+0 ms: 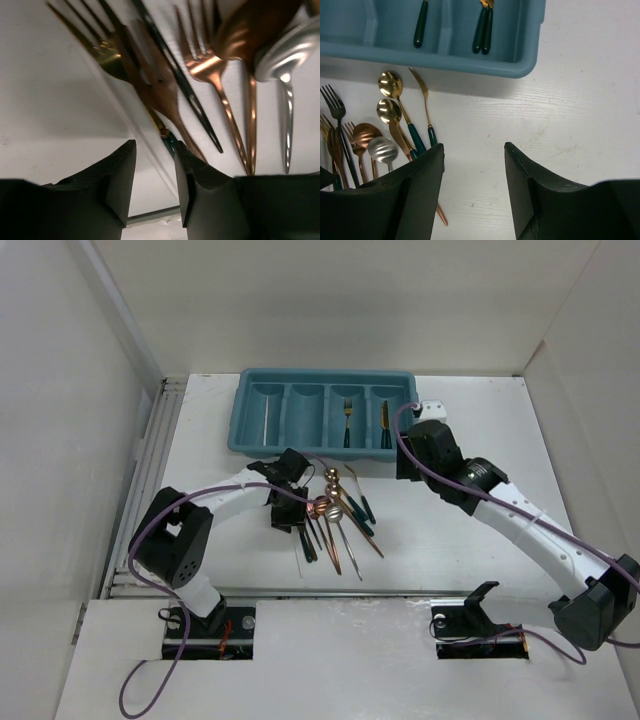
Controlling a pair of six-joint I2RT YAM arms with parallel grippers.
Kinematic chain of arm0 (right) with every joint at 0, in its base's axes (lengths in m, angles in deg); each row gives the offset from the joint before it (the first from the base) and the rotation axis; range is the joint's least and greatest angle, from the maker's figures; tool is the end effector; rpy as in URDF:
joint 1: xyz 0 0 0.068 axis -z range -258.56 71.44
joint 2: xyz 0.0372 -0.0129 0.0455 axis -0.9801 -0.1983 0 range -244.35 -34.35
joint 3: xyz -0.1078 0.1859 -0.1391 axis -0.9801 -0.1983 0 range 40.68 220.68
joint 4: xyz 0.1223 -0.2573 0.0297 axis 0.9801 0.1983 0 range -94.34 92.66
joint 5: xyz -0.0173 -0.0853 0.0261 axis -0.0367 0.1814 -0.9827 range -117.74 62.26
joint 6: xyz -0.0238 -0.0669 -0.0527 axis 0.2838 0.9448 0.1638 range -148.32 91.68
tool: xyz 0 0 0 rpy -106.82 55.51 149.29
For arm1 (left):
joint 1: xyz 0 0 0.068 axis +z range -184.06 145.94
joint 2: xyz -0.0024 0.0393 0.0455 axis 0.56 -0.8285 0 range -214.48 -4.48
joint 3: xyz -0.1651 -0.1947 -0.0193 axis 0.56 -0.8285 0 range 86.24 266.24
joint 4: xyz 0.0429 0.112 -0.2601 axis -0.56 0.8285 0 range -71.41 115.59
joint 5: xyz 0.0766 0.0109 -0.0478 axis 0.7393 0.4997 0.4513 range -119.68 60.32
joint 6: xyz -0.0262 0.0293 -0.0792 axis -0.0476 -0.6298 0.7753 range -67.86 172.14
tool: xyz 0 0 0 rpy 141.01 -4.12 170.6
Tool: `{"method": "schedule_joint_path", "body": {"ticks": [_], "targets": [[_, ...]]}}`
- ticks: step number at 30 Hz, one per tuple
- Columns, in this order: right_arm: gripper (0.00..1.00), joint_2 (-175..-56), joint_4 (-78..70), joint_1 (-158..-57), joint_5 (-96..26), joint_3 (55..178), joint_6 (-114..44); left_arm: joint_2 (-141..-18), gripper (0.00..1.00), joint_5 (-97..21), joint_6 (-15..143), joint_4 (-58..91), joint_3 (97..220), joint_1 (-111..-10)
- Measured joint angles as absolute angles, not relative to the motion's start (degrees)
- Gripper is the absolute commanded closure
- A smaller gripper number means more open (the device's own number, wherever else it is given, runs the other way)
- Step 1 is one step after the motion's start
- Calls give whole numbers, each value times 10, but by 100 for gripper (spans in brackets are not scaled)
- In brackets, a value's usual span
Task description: Sort the eating utensils into containers
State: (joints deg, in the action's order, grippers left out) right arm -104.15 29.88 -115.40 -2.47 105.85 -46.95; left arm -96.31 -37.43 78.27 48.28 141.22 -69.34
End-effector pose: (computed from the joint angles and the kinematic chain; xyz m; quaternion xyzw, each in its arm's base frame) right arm 0.2788 0.1670 0.2918 -0.0460 0.8840 0.0214 0.4647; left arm 0.2727 -0.2060 0.1057 0.0917 0.9727 -0.1604 0.1406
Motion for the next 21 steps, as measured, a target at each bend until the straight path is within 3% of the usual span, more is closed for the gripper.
{"method": "schedule_joint_path", "body": {"ticks": [16, 21], "targets": [[43, -1033, 317, -1154, 6, 1057, -476, -970, 69, -358, 794, 496, 1412, -679], [43, -1041, 318, -1154, 8, 1057, -476, -991, 76, -367, 795, 496, 1412, -672]]}}
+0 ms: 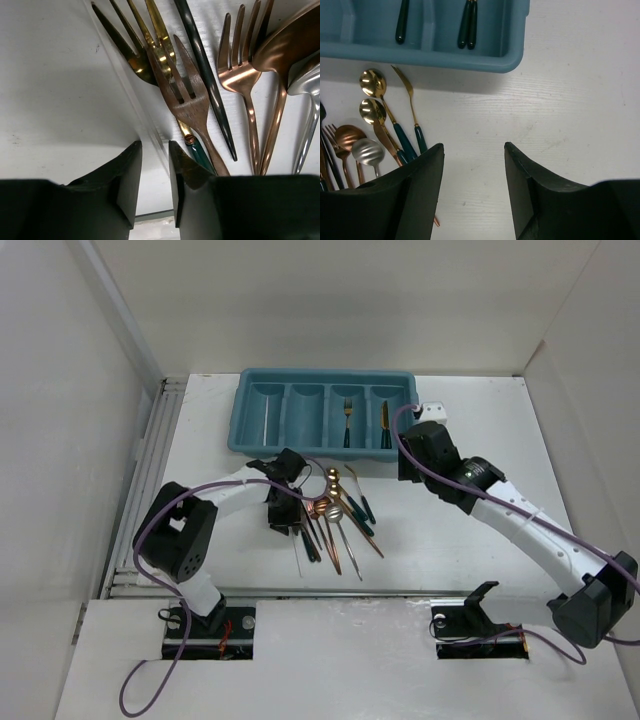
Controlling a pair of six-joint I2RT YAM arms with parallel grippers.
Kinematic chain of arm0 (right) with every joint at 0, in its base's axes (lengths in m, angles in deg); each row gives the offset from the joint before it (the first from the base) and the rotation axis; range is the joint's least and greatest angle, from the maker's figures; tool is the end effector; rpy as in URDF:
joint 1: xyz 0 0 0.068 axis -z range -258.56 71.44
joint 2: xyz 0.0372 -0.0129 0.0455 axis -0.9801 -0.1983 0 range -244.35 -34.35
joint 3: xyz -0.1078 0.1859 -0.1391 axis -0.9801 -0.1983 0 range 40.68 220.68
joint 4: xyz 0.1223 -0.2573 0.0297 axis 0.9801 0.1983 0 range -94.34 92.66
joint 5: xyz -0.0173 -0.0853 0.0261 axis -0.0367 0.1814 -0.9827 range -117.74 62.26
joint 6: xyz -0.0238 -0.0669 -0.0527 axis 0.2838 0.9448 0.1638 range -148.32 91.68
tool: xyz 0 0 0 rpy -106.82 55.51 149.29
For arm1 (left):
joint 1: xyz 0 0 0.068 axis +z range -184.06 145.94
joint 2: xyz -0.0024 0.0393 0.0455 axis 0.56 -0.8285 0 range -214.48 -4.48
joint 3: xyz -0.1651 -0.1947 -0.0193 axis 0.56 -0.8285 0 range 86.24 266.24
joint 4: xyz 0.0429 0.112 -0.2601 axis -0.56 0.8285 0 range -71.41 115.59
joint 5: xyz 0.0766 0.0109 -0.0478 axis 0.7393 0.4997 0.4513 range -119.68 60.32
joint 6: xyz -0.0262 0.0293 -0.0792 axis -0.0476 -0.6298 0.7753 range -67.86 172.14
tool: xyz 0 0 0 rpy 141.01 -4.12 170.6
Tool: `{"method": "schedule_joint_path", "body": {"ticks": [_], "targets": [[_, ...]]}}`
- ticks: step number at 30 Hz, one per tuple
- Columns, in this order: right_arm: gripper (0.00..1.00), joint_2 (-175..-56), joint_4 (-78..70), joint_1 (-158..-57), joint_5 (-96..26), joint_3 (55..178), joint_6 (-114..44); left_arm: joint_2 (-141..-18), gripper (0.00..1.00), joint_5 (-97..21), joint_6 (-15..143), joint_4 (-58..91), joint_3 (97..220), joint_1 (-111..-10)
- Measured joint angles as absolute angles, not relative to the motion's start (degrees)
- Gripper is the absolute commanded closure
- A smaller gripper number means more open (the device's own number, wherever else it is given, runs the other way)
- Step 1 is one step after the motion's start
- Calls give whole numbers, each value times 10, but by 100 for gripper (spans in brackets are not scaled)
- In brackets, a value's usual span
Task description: Sort the eating utensils into containers
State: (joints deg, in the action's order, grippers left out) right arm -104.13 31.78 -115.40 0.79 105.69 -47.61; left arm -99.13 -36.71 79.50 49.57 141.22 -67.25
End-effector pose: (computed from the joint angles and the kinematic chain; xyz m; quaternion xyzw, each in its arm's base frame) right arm 0.2773 0.1609 0.2885 -0.0332 0.8868 -0.0083 0.4609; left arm 0.2773 -0.1929 0.0886 0.0604 0.9821 -0.1367 0.1144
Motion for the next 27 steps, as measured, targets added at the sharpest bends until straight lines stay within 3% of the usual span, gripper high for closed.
{"method": "schedule_joint_path", "body": {"ticks": [8, 9, 10, 11, 22, 27], "targets": [[43, -1042, 327, -1154, 10, 1057, -476, -992, 77, -373, 797, 492, 1408, -665], [43, -1042, 328, -1154, 11, 1057, -476, -991, 81, -376, 797, 489, 1406, -663], [43, -1042, 329, -1154, 12, 1057, -476, -991, 96, -379, 797, 486, 1404, -660], [43, -1042, 330, -1154, 13, 1057, -476, -991, 100, -383, 799, 483, 1402, -655], [43, -1042, 332, -1154, 22, 1058, -472, -981, 100, -394, 804, 481, 1395, -610], [43, -1042, 332, -1154, 23, 1062, -462, -984, 100, -372, 738, 536, 1466, -566]]}}
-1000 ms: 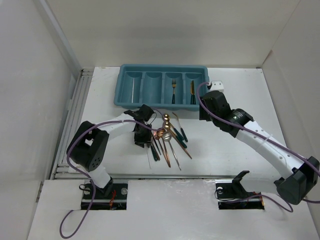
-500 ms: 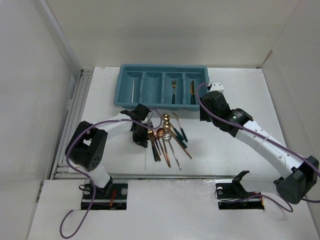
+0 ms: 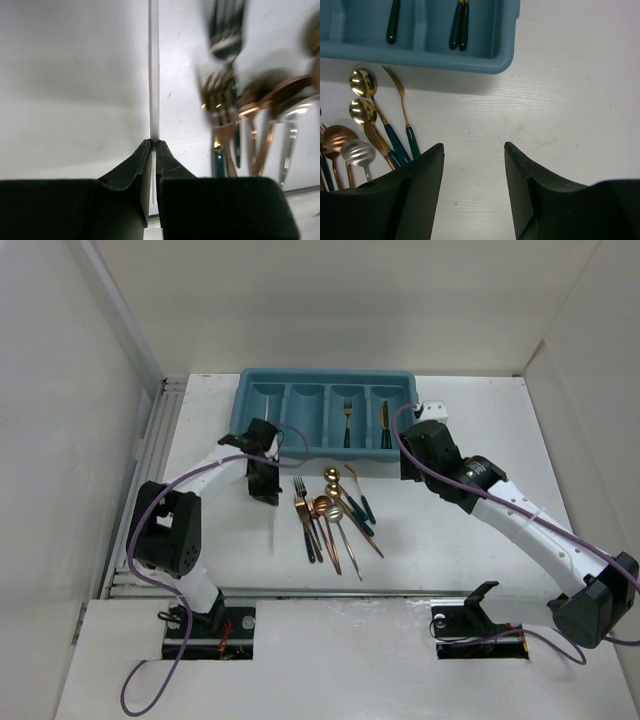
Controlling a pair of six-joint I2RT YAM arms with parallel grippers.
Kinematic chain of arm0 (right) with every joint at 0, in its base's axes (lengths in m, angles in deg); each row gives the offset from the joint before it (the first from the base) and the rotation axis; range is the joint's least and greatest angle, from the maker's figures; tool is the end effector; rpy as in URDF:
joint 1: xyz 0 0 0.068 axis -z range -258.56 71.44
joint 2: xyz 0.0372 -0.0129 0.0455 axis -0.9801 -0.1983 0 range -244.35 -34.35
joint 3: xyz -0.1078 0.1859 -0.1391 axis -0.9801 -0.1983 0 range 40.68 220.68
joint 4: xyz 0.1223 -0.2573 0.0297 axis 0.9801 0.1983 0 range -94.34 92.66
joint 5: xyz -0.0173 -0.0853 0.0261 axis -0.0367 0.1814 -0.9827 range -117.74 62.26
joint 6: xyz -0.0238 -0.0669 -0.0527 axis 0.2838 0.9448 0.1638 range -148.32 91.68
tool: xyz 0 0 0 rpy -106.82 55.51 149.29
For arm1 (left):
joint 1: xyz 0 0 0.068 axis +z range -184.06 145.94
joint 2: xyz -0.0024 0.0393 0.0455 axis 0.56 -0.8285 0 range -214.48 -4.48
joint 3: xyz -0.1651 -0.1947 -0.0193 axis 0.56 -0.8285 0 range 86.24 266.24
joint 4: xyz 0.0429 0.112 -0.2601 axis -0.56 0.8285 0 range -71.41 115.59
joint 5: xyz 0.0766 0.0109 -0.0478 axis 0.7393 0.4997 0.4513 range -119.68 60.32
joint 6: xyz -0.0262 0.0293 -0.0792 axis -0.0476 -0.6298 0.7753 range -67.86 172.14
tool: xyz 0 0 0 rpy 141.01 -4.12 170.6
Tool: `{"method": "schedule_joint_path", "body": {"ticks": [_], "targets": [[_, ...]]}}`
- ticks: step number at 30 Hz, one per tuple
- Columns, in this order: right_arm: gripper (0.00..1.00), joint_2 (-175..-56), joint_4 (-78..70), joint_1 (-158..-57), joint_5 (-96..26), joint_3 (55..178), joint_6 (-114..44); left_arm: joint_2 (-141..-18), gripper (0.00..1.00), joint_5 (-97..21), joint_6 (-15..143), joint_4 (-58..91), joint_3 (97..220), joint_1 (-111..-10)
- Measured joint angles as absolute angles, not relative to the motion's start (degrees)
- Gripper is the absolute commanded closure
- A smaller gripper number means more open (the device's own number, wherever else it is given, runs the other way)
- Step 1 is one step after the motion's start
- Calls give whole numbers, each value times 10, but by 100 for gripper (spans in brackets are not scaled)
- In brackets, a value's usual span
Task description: Sort the eating utensils into containers
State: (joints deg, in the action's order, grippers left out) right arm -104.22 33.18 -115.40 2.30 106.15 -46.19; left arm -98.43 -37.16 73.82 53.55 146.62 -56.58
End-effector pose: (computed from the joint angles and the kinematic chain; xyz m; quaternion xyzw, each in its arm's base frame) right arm 0.2765 0.1581 0.2891 -0.0412 0.8874 -0.0294 0.4582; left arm 0.3212 -0.1443 0.1179 0.0194 0.9803 -0.1293 0.1481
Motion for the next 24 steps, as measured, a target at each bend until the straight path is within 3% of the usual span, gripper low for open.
{"method": "schedule_joint_path", "body": {"ticks": [4, 10, 24], "targets": [[43, -1042, 325, -1154, 25, 1076, -449, -992, 100, -406, 637, 561, 1569, -526], [43, -1061, 300, -1154, 28, 1097, -421, -944, 100, -498, 516, 608, 1577, -547], [43, -1190, 242, -1148, 11, 1189, -350, -970, 100, -583, 497, 623, 1688, -528]]}}
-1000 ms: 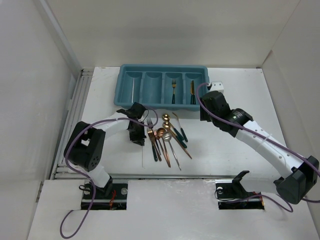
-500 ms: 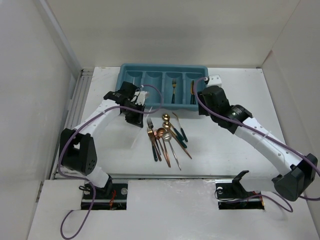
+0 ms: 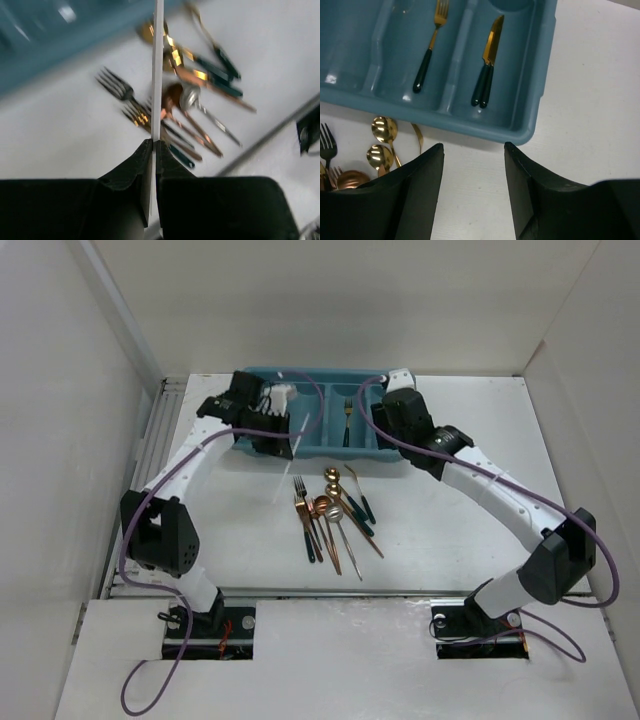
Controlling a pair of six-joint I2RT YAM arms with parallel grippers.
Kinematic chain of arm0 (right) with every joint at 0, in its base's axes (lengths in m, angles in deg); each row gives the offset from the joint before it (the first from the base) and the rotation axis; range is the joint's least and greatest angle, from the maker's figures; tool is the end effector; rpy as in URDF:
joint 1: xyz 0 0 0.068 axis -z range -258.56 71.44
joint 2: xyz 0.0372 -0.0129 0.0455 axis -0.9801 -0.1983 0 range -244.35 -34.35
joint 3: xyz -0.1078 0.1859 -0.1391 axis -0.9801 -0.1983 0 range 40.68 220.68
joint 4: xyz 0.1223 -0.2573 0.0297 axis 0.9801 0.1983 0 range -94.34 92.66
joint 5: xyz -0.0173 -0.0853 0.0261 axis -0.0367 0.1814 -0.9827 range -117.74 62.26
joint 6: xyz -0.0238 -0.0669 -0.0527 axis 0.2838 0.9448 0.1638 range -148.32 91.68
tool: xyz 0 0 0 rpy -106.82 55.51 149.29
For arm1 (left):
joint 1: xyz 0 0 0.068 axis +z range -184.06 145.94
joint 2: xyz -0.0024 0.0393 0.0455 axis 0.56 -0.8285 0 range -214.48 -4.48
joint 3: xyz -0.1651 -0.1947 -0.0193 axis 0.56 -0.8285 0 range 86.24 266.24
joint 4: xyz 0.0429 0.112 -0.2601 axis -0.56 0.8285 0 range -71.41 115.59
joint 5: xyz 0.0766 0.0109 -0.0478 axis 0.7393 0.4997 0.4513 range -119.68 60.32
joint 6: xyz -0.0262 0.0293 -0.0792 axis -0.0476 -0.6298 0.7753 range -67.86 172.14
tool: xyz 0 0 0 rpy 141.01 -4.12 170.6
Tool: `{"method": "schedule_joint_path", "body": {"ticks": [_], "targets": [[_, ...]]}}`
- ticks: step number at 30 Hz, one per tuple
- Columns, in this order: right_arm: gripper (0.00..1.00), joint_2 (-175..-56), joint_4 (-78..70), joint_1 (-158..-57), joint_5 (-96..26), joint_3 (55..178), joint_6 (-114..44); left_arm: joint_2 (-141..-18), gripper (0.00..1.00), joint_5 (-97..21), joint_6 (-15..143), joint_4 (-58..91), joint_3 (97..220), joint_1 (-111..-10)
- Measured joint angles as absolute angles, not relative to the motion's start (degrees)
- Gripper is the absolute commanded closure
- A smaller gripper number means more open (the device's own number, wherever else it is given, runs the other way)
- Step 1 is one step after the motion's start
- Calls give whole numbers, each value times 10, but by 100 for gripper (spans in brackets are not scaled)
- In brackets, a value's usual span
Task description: Sort the eating utensils into containers
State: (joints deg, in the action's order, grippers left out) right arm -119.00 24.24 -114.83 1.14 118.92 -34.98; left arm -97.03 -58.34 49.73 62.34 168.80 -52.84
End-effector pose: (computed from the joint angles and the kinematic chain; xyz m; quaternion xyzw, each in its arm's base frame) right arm 0.3373 0.2005 0.3064 -0.1081 0.8599 -0.0422 0.4972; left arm 0.3603 -0.1624 0.2565 0.2451 0.8909 -0.2757 0.2650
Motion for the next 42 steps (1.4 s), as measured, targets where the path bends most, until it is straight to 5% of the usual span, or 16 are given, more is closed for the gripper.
{"method": "schedule_joint_path", "body": {"ticks": [6, 17, 22, 24, 32, 42], "targets": [[43, -1230, 217, -1103, -30, 1227, -341, -1050, 100, -528, 526, 505, 1845, -463], [43, -1313, 211, -1084, -57, 1288, -338, -1240, 100, -400, 544, 366, 1957, -426], [43, -1317, 222, -1084, -59, 1291, -338, -1284, 58, -360, 548, 380, 1956, -426], [43, -1317, 222, -1084, -59, 1291, -338, -1280, 58, -343, 551, 388, 1952, -425], [42, -1284, 225, -1095, -65, 1268, -353, -1108, 58, -293, 581, 409, 1817, -450], [41, -1155, 274, -1181, -55, 1131, -487, -858, 67, -384, 643, 430, 1476, -628]]}}
